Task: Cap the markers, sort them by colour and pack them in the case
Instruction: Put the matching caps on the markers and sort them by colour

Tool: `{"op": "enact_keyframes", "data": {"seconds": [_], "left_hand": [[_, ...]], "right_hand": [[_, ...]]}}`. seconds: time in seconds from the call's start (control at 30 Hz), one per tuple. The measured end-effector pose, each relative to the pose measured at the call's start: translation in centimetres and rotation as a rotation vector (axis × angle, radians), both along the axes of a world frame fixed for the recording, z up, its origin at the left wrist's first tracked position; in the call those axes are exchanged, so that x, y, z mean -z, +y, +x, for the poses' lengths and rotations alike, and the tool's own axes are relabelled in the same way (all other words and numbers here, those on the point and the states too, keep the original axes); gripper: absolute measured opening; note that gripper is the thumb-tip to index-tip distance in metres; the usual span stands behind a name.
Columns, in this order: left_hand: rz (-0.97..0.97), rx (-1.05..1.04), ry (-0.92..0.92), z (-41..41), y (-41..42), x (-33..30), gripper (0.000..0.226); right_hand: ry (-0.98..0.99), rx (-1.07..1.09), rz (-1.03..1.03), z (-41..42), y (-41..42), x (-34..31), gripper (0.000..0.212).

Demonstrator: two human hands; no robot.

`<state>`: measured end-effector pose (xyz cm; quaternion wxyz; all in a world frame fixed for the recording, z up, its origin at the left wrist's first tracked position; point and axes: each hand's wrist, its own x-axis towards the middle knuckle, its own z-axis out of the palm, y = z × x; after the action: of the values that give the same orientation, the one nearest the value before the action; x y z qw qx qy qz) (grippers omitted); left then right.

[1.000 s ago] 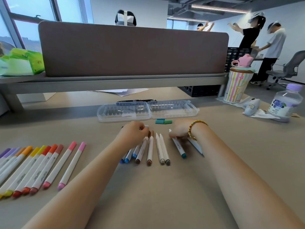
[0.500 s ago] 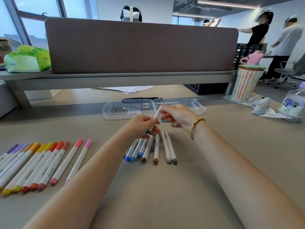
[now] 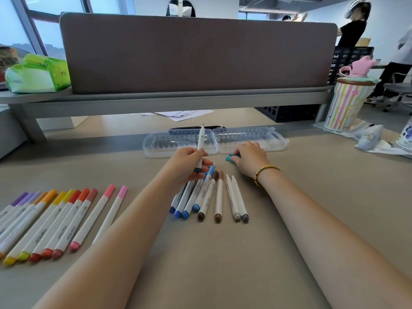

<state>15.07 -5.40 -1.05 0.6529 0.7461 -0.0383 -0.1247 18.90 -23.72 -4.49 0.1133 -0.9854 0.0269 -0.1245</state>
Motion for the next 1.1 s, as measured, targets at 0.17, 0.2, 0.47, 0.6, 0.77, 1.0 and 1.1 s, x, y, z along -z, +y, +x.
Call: {"op": "enact_keyframes", "data": {"seconds": [0.17, 0.2, 0.47, 0.6, 0.77, 1.0, 1.1], "left_hand": [[0.004, 0.004, 0.006, -0.1, 0.2, -0.1, 0.020], [0.022, 0.008, 0.000, -0.2, 0.1, -0.1, 0.020], [0.186, 0.155, -0.033, -1.6, -1.9, -0.3, 0.029], [0.271, 0.171, -0.080, -2.2, -2.5, -0.5, 0.039], [0.312, 0.232, -0.095, -2.9, -2.8, -0.3, 0.039], [0.340, 0.241, -0.094, -2.7, -2.6, -0.2, 0.038], [0.372, 0.251, -0.096, -2.5, -2.5, -0.2, 0.038]], "right_hand": [[-0.033, 0.027, 0.041, -0.2, 0.3, 0.0, 0.017], [-0.054, 0.029, 0.026, -0.3, 0.3, 0.0, 0.016], [-0.052, -0.061, 1.023, -2.9, -0.2, -3.8, 0.010], [-0.002, -0.132, 1.479, -4.8, -1.4, -4.6, 0.020], [-0.002, -0.117, 1.651, -5.6, -2.7, -4.5, 0.018], [0.075, -0.191, 1.545, -5.7, -2.8, -4.0, 0.018], [0.084, -0.198, 1.410, -5.8, -2.8, -4.0, 0.019]]}}
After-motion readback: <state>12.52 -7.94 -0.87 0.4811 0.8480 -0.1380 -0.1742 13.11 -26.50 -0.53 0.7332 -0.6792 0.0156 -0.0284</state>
